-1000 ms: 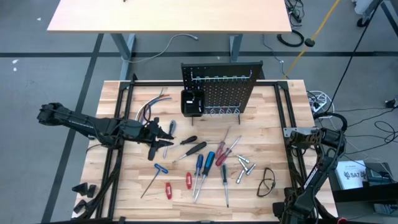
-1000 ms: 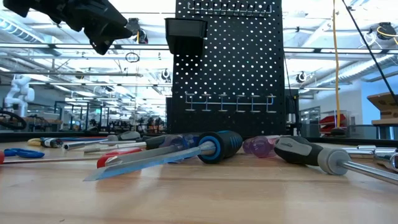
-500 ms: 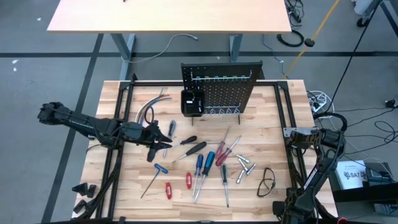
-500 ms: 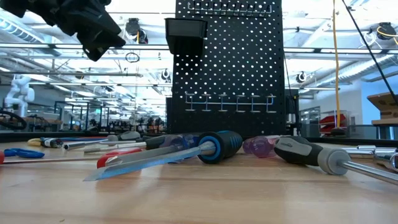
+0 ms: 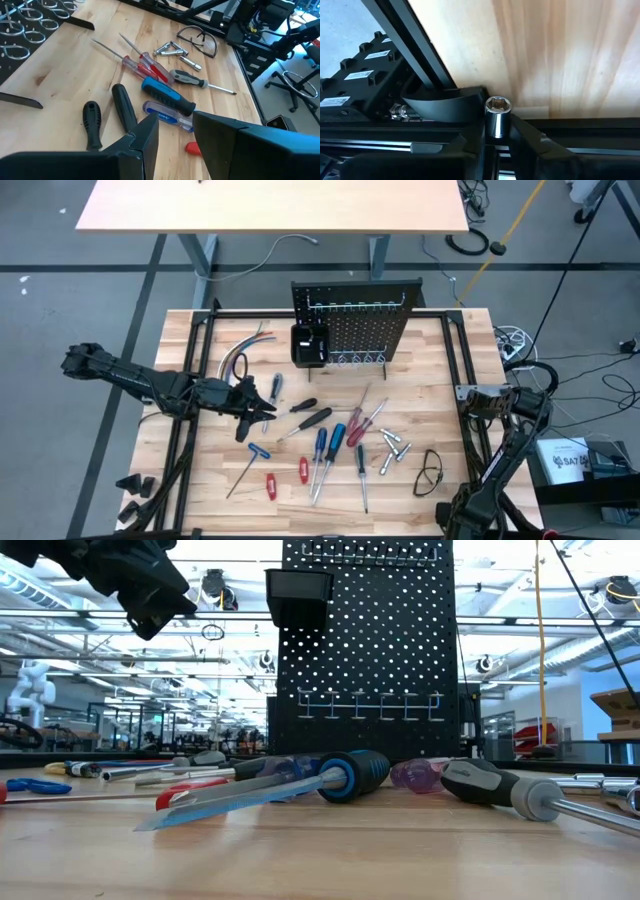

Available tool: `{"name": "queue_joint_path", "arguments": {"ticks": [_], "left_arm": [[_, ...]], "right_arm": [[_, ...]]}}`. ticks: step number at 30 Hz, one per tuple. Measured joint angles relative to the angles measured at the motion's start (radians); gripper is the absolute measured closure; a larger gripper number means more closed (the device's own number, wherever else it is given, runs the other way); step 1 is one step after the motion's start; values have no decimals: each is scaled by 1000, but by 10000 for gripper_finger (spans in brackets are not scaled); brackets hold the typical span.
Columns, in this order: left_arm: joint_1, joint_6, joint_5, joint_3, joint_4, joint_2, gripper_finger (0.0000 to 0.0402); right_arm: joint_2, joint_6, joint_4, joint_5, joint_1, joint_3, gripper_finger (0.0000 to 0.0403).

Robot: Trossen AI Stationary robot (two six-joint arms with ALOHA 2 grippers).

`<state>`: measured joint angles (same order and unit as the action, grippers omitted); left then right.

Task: Hang tools onto peg board
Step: Put the socket in the black bin on the peg board

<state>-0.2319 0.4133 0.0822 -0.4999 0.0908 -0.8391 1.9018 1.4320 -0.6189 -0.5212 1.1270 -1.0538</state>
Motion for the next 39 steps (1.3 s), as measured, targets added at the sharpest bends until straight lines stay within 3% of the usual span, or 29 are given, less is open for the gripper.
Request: {"name": "queue_joint_path", "arguments": {"ticks": [9, 17, 22, 30, 39], "left_arm": [[0, -35, 0, 0, 9, 0, 275], [0, -90, 1, 0, 8, 0, 275], [0, -98, 0, 0, 11, 0, 275], [0, -156, 0, 0, 7, 0, 275], [0, -174, 24, 0, -56, 0, 275]], "right_arm": [[5, -168, -72, -28, -47, 0, 306], [3, -463, -157, -13, -96, 24, 355], [3, -460, -141, -27, -113, 33, 359], [10, -312, -165, -54, -116, -20, 359], [4, -370, -534, 147, -132, -261, 359]]}}
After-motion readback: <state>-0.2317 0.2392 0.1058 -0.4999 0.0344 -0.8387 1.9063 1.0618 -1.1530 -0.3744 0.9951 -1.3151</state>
